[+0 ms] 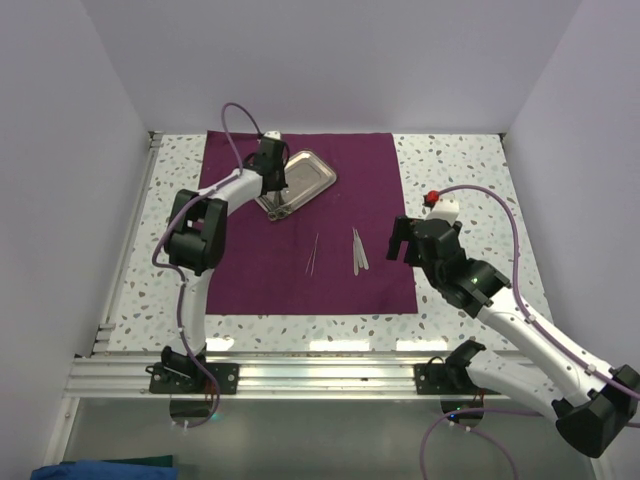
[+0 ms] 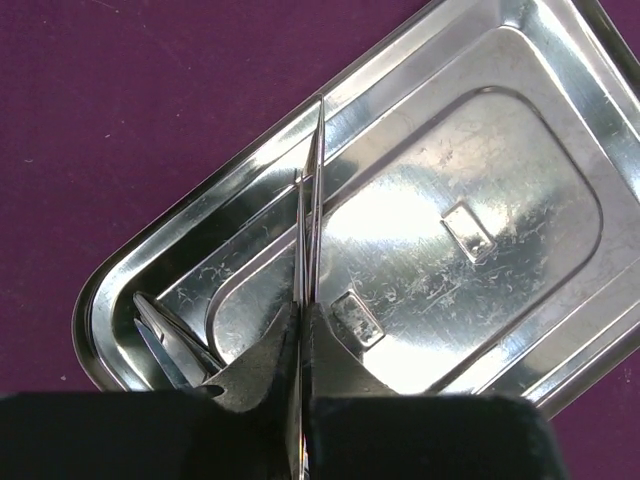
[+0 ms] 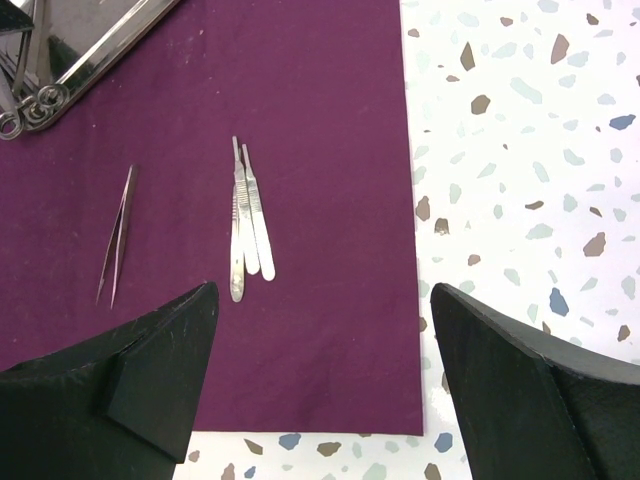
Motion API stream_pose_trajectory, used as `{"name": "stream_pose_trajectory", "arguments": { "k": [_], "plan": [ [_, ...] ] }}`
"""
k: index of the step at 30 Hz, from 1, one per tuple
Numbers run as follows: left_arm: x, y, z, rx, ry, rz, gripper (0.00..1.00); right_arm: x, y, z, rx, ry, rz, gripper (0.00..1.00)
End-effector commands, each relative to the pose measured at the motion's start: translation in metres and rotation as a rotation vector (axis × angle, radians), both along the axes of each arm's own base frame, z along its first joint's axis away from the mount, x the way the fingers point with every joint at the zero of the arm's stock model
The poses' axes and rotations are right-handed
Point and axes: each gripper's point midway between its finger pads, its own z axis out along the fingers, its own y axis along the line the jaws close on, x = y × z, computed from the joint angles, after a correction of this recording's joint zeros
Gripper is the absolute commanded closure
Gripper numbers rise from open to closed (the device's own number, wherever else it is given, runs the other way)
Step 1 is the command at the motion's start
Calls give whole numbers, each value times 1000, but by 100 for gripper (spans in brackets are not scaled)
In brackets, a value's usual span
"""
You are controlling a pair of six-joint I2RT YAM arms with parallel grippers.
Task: Open and lay out the surgical kit
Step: Pick up the medical item from the container, then place the medical item in the surgical kit.
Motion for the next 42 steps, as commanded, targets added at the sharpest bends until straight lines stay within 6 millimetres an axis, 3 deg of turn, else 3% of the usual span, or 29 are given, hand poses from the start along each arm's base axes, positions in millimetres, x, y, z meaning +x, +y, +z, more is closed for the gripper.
{"name": "stream_pose_trajectory", "arguments": {
  "k": [1, 7, 10, 21, 29, 31, 32, 33, 35, 36, 37, 39, 42],
  "plan": [
    [-4, 9, -15, 18, 57, 4, 97, 5, 0, 6, 17, -29, -22, 9],
    [-4, 7, -16, 9, 58, -3, 100, 5, -1, 6, 18, -31, -24, 9],
    [-3, 5, -4, -2, 30, -7, 100, 5, -1, 6, 18, -31, -24, 9],
    [2, 3, 89, -62, -156, -11, 100, 5, 0, 6, 20, -30, -18, 9],
    [-27, -10, 142, -89, -241, -40, 100, 6, 2, 7, 27, -31, -12, 9],
    [-43, -27, 134, -100, -228, -68, 100, 6, 2, 6, 26, -28, -12, 9],
    [-50, -32, 139, -109, -239, -72, 100, 6, 2, 6, 27, -28, -13, 9],
    [-65, -46, 125, -111, -214, -95, 100, 6, 3, 6, 28, -30, -13, 9],
    [-78, -58, 126, -122, -232, -95, 100, 6, 4, 6, 32, -30, -8, 9],
    [-90, -73, 122, -137, -228, -113, 100, 6, 4, 5, 31, -28, -6, 9],
    [-100, -74, 108, -128, -211, -106, 100, 6, 5, 4, 33, -26, -4, 9],
    [-117, -89, 104, -159, -210, -113, 100, 6, 7, 2, 36, -18, 4, 9],
    [-142, -98, 77, -164, -174, -113, 100, 6, 9, 0, 36, -10, 13, 10]
  ]
}}
